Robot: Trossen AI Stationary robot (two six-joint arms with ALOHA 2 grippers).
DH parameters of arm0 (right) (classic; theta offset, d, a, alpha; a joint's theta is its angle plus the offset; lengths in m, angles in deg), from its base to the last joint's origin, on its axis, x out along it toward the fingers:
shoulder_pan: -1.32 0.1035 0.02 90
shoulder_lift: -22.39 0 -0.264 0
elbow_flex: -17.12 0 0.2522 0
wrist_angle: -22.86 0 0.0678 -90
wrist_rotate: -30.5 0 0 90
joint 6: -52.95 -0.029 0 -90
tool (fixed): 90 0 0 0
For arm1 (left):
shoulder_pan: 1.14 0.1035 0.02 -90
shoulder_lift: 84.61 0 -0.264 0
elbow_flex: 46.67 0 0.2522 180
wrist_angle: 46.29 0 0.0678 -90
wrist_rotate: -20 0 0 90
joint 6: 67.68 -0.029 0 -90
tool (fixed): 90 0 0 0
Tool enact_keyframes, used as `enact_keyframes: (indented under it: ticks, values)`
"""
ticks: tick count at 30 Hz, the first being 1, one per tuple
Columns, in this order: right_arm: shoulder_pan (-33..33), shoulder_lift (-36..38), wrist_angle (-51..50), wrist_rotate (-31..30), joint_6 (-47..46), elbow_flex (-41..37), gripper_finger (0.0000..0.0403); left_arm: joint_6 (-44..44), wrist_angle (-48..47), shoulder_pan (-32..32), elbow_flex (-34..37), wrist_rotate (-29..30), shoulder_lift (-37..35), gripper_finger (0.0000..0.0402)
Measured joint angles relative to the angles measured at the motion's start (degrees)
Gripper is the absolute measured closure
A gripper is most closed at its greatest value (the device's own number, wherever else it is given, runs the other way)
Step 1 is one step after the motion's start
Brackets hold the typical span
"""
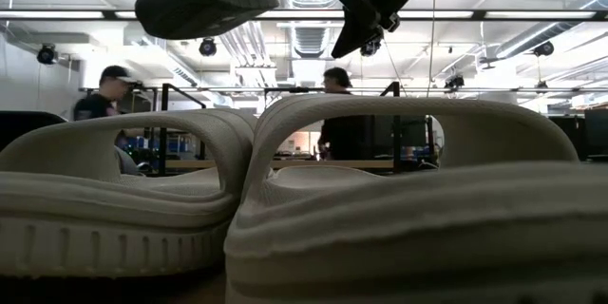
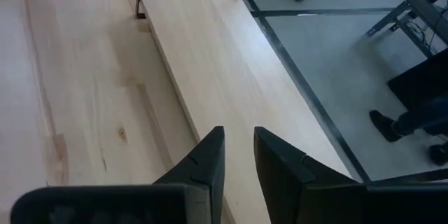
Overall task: Pick and place slides into the shelf
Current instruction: Put the left black slide on the shelf
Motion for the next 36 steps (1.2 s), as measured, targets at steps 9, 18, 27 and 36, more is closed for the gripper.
enact_keyframes:
  ticks: [9, 18, 27, 36]
  values:
    - [0.01, 0.0, -0.02, 0.0, 0.02, -0.7, 0.0325, -1.17, 0.01, 1.21, 0.0, 0.01, -0.15, 0.0401]
    - [0.0, -0.02, -0.02, 0.0, 0.05, -0.85, 0.0332, -2.9, -0.13, 4.67, 0.79, 0.55, -0.19, 0.0401]
    - [0.0, -0.04, 0.35, 0.0, 3.2, -0.87, 0.0325, -6.0, -0.11, 8.52, 1.2, 1.3, -0.3, 0.0401]
    - [0.0, -0.04, 7.05, -0.02, 12.12, -0.87, 0.0335, -9.58, -0.01, 13.95, 1.42, 2.72, -0.39, 0.0401]
